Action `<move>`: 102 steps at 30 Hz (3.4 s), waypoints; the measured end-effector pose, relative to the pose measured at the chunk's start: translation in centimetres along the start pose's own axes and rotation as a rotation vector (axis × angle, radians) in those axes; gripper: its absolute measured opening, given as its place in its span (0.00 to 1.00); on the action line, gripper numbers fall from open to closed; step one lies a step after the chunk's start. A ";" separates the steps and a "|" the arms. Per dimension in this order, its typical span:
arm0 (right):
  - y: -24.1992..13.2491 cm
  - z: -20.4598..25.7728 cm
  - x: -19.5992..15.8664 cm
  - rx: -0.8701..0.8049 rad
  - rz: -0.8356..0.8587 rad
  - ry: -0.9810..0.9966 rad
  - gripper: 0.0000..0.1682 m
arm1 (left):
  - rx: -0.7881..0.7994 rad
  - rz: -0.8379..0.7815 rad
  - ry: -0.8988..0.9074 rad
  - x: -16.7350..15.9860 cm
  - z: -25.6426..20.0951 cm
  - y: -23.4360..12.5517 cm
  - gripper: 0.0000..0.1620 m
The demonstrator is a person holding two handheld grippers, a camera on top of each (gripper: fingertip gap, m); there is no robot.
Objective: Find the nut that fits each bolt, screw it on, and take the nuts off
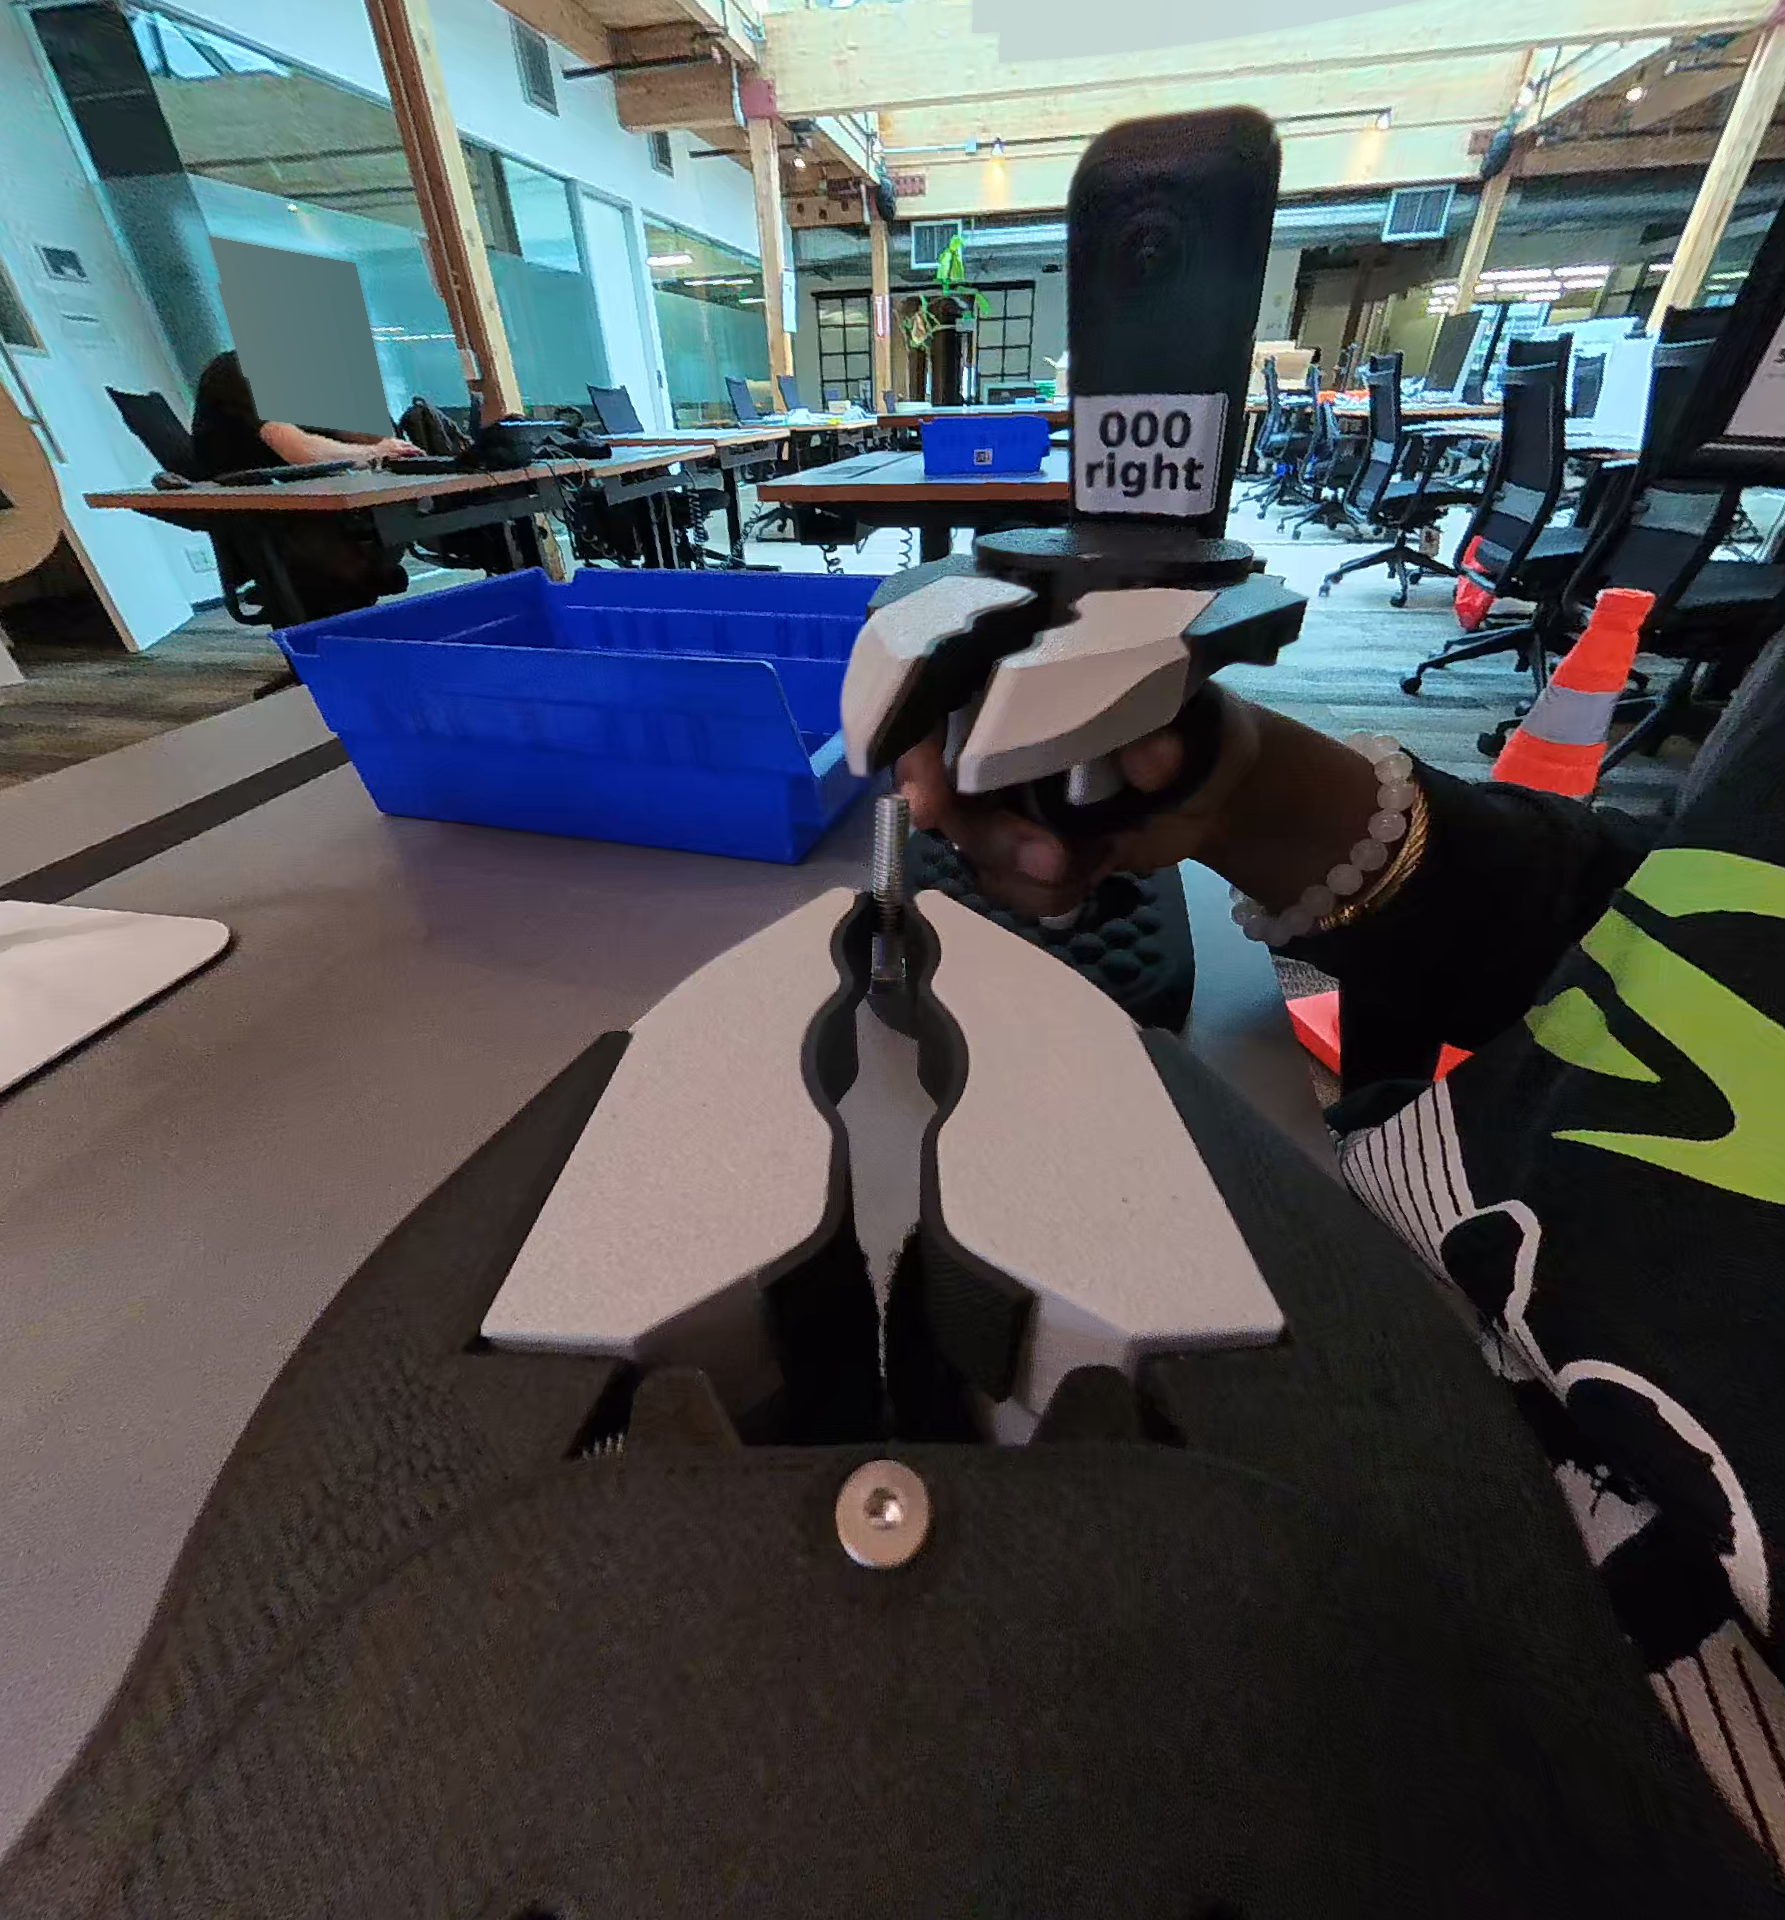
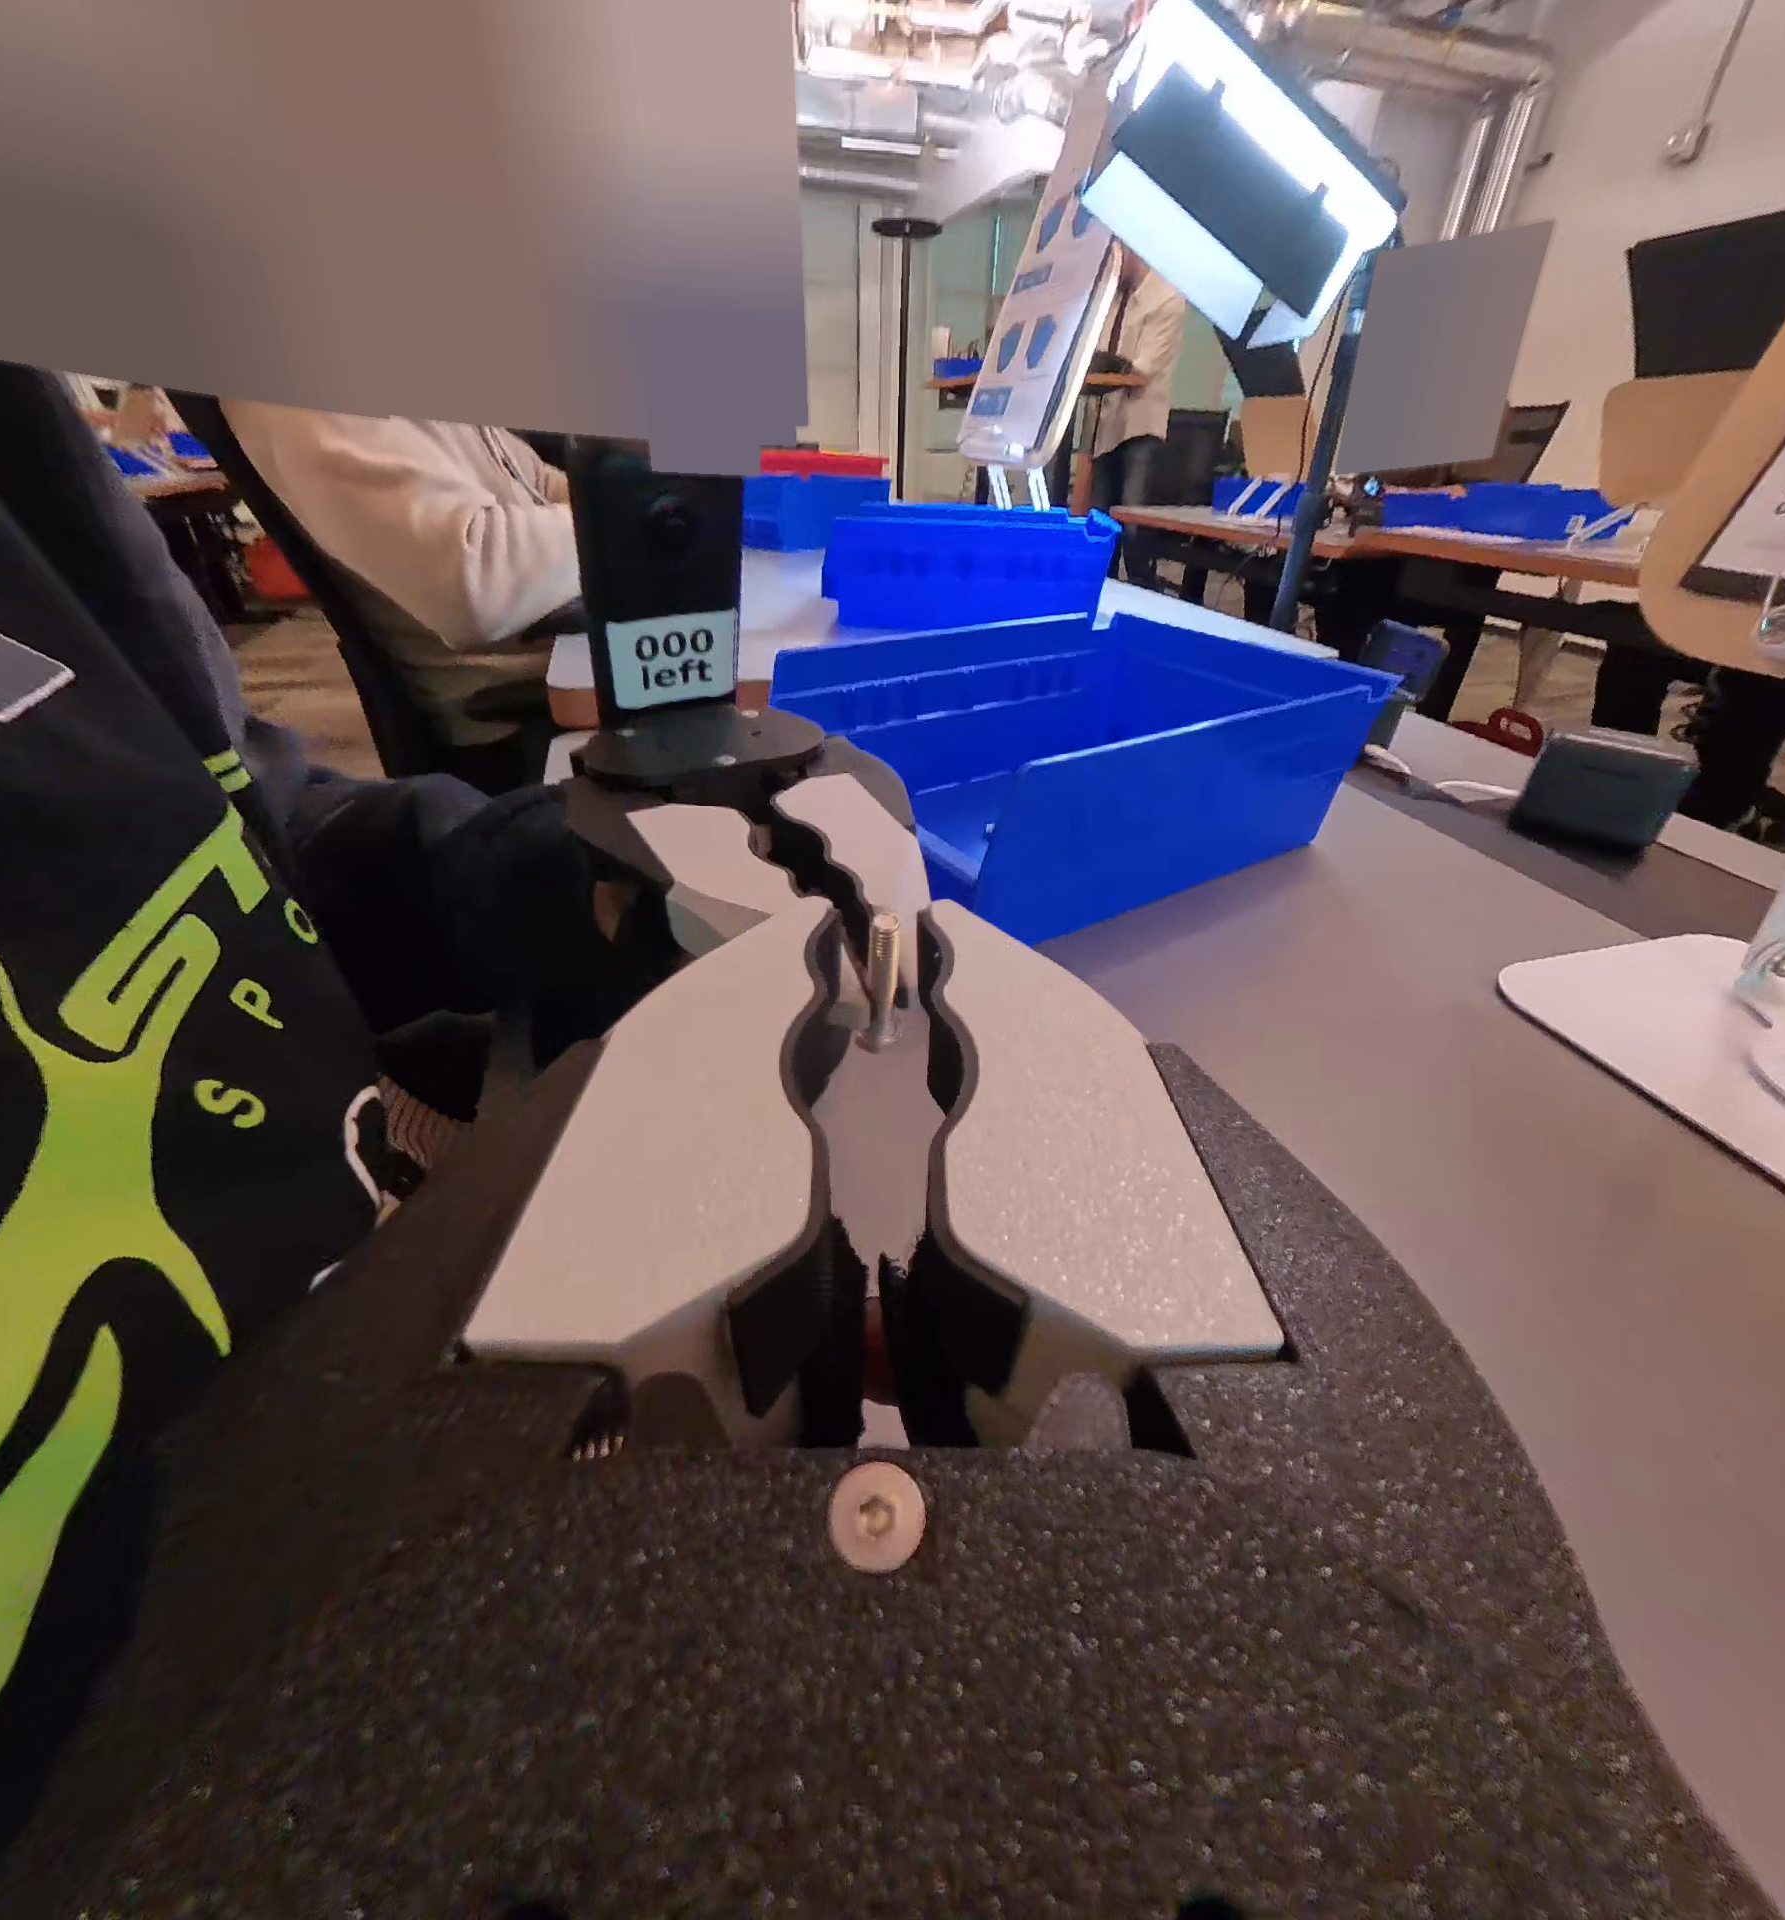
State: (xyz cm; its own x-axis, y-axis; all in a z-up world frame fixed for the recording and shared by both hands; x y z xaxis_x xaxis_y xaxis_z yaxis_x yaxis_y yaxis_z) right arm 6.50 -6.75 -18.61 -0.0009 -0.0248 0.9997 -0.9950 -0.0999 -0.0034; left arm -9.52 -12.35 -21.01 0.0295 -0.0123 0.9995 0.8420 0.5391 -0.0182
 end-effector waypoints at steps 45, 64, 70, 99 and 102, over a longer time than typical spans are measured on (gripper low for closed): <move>5.5 0.3 -6.0 -0.139 0.563 0.168 0.05 | 0.346 -0.168 -0.112 0.2 3.5 -5.0 0.20; -3.3 -1.8 -2.6 -0.250 0.093 0.025 0.20 | 0.387 0.230 -0.102 4.5 4.4 -9.5 0.20; -3.6 -1.9 -2.7 -0.260 0.063 0.032 0.20 | 0.502 0.835 -0.031 6.4 10.5 -14.9 0.21; -3.8 -1.8 -2.7 -0.251 0.040 0.024 0.19 | 0.334 1.362 -0.340 -3.3 21.0 -16.2 0.11; -3.7 -1.8 -2.7 -0.252 0.045 0.020 0.19 | 0.334 1.369 -0.314 -3.4 20.8 -16.1 0.07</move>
State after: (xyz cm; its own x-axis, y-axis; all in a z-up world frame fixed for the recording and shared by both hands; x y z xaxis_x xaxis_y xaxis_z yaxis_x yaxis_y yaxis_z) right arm 10.02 -4.57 -21.30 -0.0457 -0.0042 0.9989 -0.9873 0.1523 -0.0445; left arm -34.35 -3.47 -23.52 0.5409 0.8242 0.1678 0.0857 0.1445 -0.9858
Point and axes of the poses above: each gripper's, where its closed fingertips meet, y out along the fingers, x out of its top, z = x × y across the jaws, the point moved 9 cm from there along -y, back along the fingers
